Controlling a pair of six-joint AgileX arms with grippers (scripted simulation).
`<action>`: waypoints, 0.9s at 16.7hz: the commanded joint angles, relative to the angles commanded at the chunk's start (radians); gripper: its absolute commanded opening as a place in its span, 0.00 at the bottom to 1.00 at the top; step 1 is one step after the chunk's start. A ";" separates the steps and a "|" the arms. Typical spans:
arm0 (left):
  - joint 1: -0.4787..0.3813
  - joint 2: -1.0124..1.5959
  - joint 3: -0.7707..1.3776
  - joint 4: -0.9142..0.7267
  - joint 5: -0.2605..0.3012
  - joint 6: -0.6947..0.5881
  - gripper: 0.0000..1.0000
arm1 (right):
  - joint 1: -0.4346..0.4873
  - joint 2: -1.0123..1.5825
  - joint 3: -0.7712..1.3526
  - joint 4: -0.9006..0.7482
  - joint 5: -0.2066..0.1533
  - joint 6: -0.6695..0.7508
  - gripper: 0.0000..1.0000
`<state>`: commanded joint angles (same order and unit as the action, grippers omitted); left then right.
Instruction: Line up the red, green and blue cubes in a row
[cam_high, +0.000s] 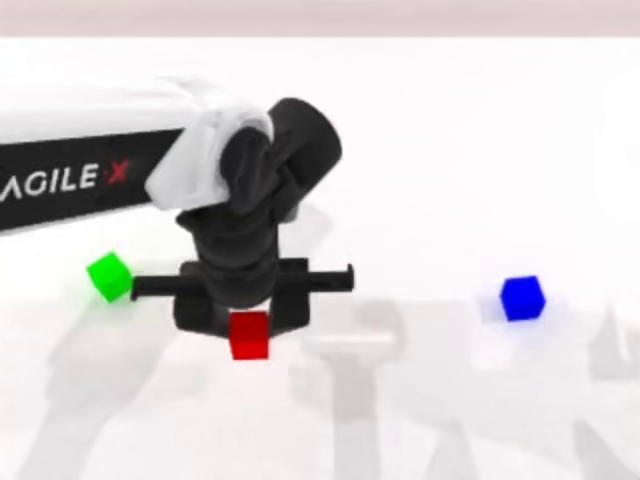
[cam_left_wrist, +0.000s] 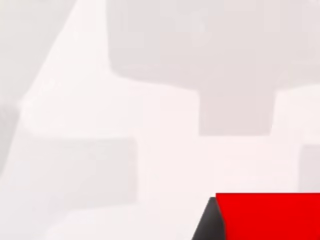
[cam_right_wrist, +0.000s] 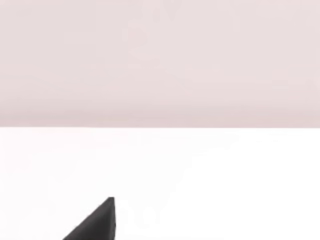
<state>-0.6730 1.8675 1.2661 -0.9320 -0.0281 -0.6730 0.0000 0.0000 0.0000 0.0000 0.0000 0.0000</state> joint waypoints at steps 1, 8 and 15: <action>0.000 0.012 -0.026 0.041 0.001 0.000 0.00 | 0.000 0.000 0.000 0.000 0.000 0.000 1.00; -0.002 0.038 -0.081 0.116 0.002 -0.002 0.00 | 0.000 0.000 0.000 0.000 0.000 0.000 1.00; -0.002 0.038 -0.081 0.116 0.002 -0.002 0.53 | 0.000 0.000 0.000 0.000 0.000 0.000 1.00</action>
<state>-0.6750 1.9053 1.1853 -0.8160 -0.0260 -0.6747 0.0000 0.0000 0.0000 0.0000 0.0000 0.0000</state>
